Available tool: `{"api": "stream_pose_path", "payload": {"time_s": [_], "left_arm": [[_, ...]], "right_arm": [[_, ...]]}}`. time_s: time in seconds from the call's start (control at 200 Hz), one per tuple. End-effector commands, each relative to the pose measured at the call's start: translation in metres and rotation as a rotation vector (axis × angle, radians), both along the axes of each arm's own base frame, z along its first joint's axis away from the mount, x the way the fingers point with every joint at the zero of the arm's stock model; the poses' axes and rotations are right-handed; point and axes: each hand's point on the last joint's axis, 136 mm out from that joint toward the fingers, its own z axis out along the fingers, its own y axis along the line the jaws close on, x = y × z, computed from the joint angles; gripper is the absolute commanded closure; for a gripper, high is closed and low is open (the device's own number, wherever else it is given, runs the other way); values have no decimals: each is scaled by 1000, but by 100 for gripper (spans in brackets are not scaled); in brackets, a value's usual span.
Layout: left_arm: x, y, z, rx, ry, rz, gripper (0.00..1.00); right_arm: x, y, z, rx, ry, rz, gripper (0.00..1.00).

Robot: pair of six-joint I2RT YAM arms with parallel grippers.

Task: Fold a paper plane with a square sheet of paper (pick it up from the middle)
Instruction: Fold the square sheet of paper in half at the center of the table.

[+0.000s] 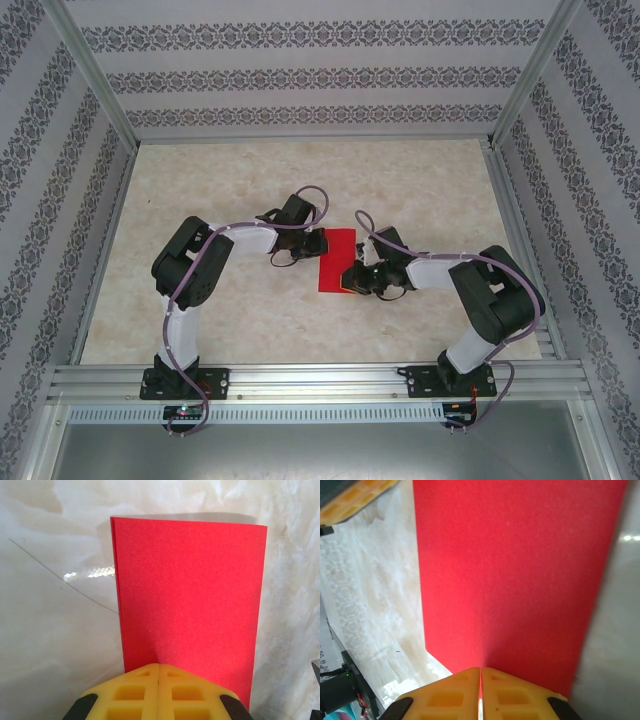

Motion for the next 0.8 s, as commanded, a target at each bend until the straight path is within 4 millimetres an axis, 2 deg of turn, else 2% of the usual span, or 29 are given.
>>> {"api": "stream_pose_path", "payload": {"time_s": [0.0,0.08,0.135,0.27,0.34,0.445,0.594,0.794], "left_arm": [[-65,81,-105,394,252,57,100],[-65,81,-106,396,251,54,100],[-66,81,-106,395,252,49,100],[-65,81,-105,394,250,44,100],[-66,80,-105,393,251,42,100],[-65,80,-105,392,249,40,100],[-65,79,-105,393,251,39,100],[-65,82,-107,409,255,48,100]], "right_arm": [[-17,-13,-14,-76,32,17,90],[-16,-14,-7,-78,17,22,90],[-10,-10,6,-54,-12,23,90],[18,6,42,9,-108,17,90],[32,13,49,19,-133,16,90],[47,18,39,-1,-123,14,90],[55,23,24,-14,-101,21,90],[37,12,-7,-64,-32,32,90]]}}
